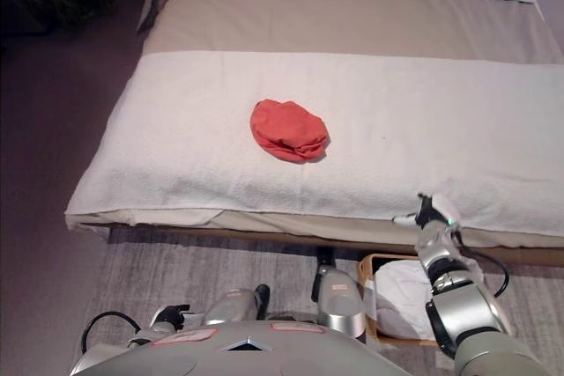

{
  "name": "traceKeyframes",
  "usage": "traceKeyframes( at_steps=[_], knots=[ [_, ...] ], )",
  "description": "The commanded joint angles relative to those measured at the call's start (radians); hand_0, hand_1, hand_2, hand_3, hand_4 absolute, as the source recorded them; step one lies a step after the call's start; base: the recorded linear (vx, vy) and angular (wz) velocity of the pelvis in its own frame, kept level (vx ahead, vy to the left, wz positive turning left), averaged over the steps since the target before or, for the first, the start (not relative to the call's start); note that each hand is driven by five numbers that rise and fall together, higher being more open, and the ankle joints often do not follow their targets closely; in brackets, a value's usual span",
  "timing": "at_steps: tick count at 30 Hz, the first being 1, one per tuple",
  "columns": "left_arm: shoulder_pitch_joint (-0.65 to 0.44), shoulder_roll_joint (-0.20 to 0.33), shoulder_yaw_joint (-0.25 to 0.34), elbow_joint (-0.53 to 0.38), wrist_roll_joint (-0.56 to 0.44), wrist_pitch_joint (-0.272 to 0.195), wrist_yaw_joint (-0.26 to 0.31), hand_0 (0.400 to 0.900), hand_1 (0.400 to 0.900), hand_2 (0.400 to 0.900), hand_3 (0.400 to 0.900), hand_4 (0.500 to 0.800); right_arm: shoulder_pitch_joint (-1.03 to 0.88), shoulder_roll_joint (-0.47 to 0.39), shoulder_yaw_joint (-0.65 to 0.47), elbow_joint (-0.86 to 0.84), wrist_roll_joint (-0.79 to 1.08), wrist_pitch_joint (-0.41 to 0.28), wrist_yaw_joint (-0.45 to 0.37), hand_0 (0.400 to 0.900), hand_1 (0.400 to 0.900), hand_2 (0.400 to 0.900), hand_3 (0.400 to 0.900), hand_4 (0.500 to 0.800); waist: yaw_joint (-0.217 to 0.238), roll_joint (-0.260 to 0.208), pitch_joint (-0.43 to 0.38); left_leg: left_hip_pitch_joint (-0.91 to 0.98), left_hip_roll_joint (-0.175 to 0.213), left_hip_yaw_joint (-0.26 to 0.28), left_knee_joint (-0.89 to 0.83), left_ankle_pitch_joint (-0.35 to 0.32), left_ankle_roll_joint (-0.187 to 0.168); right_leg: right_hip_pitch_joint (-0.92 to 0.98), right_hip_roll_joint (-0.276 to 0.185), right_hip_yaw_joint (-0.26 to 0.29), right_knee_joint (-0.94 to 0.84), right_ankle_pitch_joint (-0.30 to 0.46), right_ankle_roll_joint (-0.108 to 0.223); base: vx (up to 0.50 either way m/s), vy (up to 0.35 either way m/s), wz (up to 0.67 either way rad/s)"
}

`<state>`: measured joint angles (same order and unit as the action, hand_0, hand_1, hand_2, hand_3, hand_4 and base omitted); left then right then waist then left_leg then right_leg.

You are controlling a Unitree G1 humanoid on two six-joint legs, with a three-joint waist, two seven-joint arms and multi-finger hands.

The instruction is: Put the clothes on the bed into the basket.

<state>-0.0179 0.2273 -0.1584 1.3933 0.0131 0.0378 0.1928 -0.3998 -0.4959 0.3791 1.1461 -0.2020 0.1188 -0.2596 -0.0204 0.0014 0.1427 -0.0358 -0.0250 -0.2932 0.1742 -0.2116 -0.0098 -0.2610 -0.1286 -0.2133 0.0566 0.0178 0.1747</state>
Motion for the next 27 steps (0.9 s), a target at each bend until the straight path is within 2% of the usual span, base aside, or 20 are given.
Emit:
traceKeyframes(
  at_steps=[1,3,10,16,21,22,27],
  knots=[
    [-0.014,0.034,-0.05,0.0,-0.055,0.003,0.062,0.9,0.9,0.9,0.9,0.8,-0.262,-0.036,0.068,-0.039,-0.051,-0.006,-0.052,0.9,0.9,0.9,0.9,0.8,0.028,0.024,0.048,0.143,0.027,-0.003,-0.249,0.142,-0.055,-0.076,-0.081,0.077,0.043,0.181,-0.018,0.01,-0.079,0.2],
    [-0.017,0.02,-0.07,0.0,-0.073,0.005,0.062,0.9,0.9,0.9,0.9,0.8,-0.389,-0.041,0.115,-0.006,-0.055,0.005,-0.033,0.9,0.9,0.9,0.9,0.8,0.045,0.037,0.058,0.129,0.041,-0.008,-0.261,0.157,-0.064,-0.094,-0.078,0.064,0.059,0.17,-0.023,0.03,-0.072,0.23],
    [-0.033,0.02,-0.105,0.016,-0.094,0.005,0.067,0.9,0.9,0.9,0.9,0.8,-0.667,-0.036,0.195,0.177,-0.052,0.014,-0.012,0.9,0.9,0.9,0.9,0.8,0.099,0.051,0.095,0.042,0.041,-0.054,-0.261,0.19,-0.079,-0.142,-0.122,0.005,0.093,0.167,-0.019,-0.01,-0.055,0.34],
    [-0.041,0.025,-0.121,0.014,-0.115,0.001,0.075,0.9,0.9,0.9,0.9,0.8,-0.774,-0.094,0.223,0.258,-0.072,0.023,-0.007,0.9,0.9,0.9,0.9,0.8,0.16,0.09,0.141,-0.035,0.036,-0.117,-0.261,0.223,-0.097,-0.16,-0.157,-0.061,0.123,0.15,-0.017,-0.04,-0.043,0.55],
    [-0.043,0.024,-0.136,0.007,-0.139,-0.005,0.076,0.9,0.9,0.9,0.9,0.8,-0.839,-0.164,0.24,0.282,-0.063,0.025,-0.015,0.9,0.9,0.9,0.9,0.8,0.206,0.126,0.176,-0.099,0.029,-0.15,-0.261,0.256,-0.106,-0.192,-0.175,-0.087,0.154,0.133,-0.02,-0.01,-0.028,0.42],
    [-0.042,0.024,-0.137,0.007,-0.143,-0.005,0.076,0.9,0.9,0.9,0.9,0.8,-0.848,-0.172,0.245,0.283,-0.063,0.026,-0.014,0.9,0.9,0.9,0.9,0.8,0.215,0.136,0.175,-0.095,0.043,-0.147,-0.261,0.238,-0.106,-0.193,-0.165,-0.086,0.171,0.096,-0.015,0.08,-0.048,0.24],
    [-0.04,0.02,-0.145,0.002,-0.16,-0.008,0.076,0.9,0.9,0.9,0.9,0.8,-0.892,-0.199,0.27,0.269,-0.043,0.021,-0.012,0.9,0.9,0.9,0.9,0.8,0.237,0.15,0.198,-0.132,0.039,-0.172,-0.261,0.254,-0.112,-0.227,-0.176,-0.098,0.214,0.071,-0.02,0.02,-0.027,0.25]
  ],
)
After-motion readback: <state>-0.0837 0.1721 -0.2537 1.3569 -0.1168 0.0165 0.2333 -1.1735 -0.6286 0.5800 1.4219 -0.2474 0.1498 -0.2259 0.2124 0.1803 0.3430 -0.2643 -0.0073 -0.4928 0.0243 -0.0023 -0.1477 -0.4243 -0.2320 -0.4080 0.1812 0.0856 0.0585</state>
